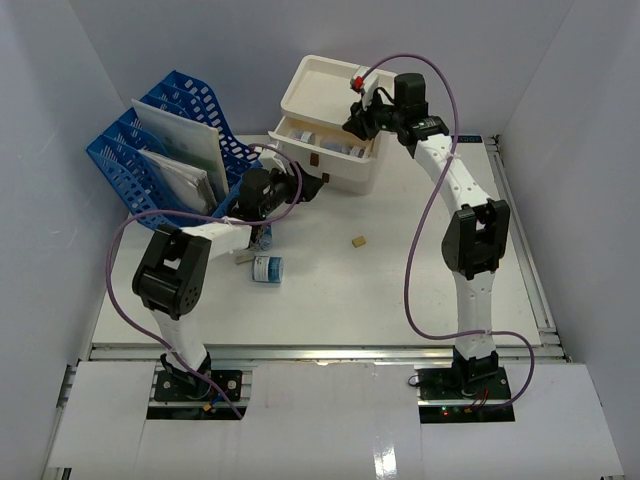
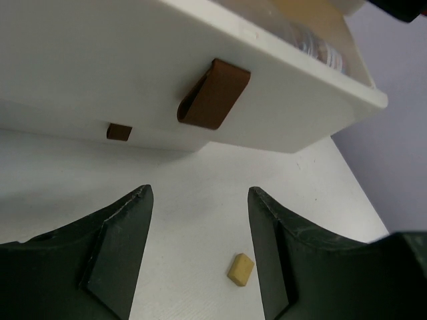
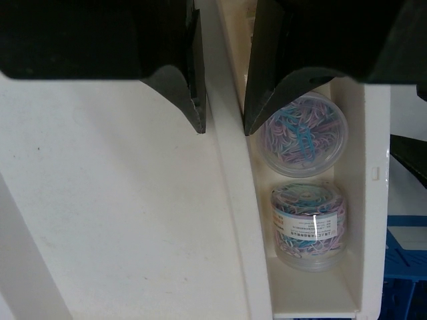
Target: Organize the desk
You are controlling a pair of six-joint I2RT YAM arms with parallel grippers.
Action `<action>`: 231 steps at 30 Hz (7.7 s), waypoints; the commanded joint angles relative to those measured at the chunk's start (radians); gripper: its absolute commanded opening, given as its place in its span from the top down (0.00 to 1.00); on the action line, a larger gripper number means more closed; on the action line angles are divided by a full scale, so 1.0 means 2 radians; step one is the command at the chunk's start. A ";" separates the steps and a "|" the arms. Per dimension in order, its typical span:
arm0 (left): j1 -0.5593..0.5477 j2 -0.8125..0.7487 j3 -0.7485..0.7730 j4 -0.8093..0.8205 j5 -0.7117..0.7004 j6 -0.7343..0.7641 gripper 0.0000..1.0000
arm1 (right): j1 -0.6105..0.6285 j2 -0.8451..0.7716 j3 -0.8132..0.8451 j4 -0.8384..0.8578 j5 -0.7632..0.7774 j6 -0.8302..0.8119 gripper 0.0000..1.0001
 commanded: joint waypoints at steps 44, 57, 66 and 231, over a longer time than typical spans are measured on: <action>-0.001 0.032 0.141 -0.028 -0.052 0.041 0.41 | 0.062 -0.099 -0.090 -0.139 -0.036 -0.001 0.87; 0.000 -0.021 0.066 -0.064 -0.009 0.105 0.31 | 0.054 -0.101 -0.046 -0.134 -0.010 0.013 0.44; 0.000 0.039 0.109 -0.096 0.003 0.148 0.33 | 0.031 -0.184 -0.087 -0.096 0.020 -0.010 0.28; -0.091 -0.001 0.329 -0.533 -0.082 0.146 0.02 | -0.013 -0.457 -0.653 -0.036 -0.096 -0.105 0.14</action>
